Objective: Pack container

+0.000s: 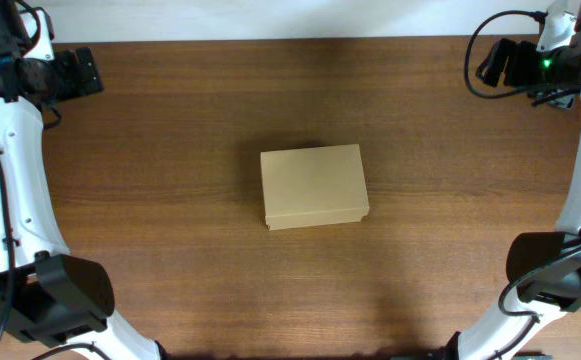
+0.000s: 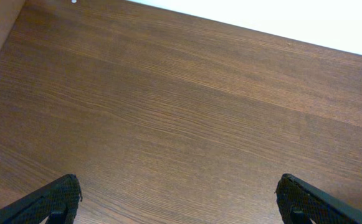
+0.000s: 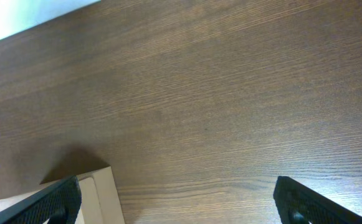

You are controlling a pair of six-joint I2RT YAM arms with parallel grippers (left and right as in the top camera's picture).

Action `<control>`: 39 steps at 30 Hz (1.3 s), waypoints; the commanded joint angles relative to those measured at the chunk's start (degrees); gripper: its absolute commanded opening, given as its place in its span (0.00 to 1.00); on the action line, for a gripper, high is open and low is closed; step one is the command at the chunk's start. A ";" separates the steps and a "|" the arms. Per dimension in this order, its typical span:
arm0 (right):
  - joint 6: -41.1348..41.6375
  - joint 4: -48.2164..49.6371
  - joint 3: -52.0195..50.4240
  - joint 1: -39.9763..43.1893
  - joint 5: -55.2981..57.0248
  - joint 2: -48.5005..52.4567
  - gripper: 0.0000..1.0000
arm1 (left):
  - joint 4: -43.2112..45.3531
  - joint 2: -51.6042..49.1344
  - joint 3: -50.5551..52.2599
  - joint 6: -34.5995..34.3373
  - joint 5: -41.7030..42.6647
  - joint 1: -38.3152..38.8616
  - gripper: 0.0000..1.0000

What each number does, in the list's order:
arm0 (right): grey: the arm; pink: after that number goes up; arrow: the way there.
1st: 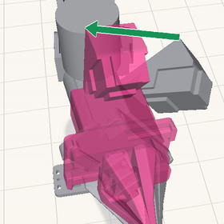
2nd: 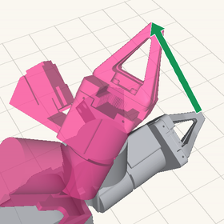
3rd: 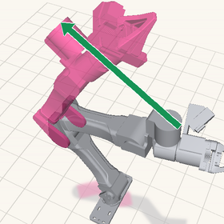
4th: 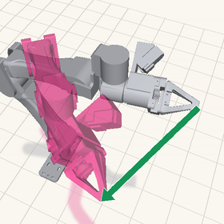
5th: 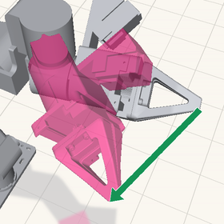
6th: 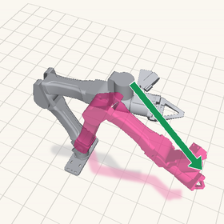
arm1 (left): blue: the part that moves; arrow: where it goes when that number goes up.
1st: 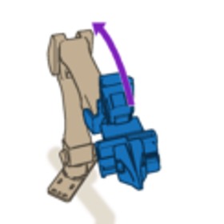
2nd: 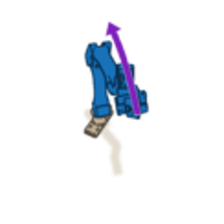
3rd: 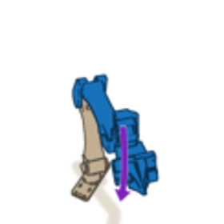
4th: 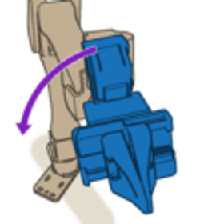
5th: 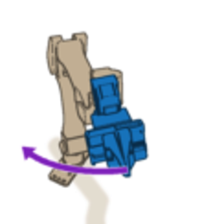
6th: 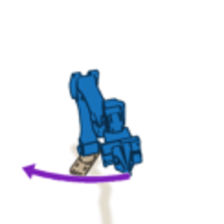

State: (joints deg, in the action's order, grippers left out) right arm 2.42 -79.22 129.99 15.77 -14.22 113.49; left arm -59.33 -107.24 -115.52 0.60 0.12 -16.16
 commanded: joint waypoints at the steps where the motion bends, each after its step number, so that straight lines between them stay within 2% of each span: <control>1: -0.02 -0.02 1.18 0.00 0.31 0.02 0.99 | -0.15 1.20 -1.09 0.26 -0.13 -0.13 1.00; 19: -0.02 -0.02 1.16 -0.20 0.33 -0.02 0.99 | -0.15 1.20 -1.09 0.26 -0.13 -0.13 1.00; 23: -0.02 -0.02 1.09 -2.78 0.61 -2.95 0.99 | -0.15 1.20 -1.09 0.26 -0.13 -0.13 1.00; 27: -0.63 1.66 -0.96 -7.21 5.51 -8.37 0.99 | -0.15 1.20 -1.09 0.26 -0.13 -0.13 1.00; 30: -0.66 9.20 -8.26 -11.47 9.11 -15.06 0.99 | -0.15 1.20 -1.09 0.26 -0.13 -0.13 1.00; 32: -0.63 18.32 -16.63 -14.36 9.42 -21.33 0.99 | -0.15 1.20 -1.09 0.26 -0.13 -0.13 1.00; 36: -0.63 36.54 -35.65 -18.86 9.42 -35.19 0.99 | -0.15 1.20 -1.09 0.26 -0.13 -0.13 1.00; 39: -0.31 45.81 -51.39 -19.61 9.33 -48.06 0.99 | -0.15 1.20 -1.09 0.26 -0.13 -0.13 1.00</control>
State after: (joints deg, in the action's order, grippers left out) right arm 2.11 -37.52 90.11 -3.44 -6.68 74.37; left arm -59.33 -107.24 -115.52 0.60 0.03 -16.16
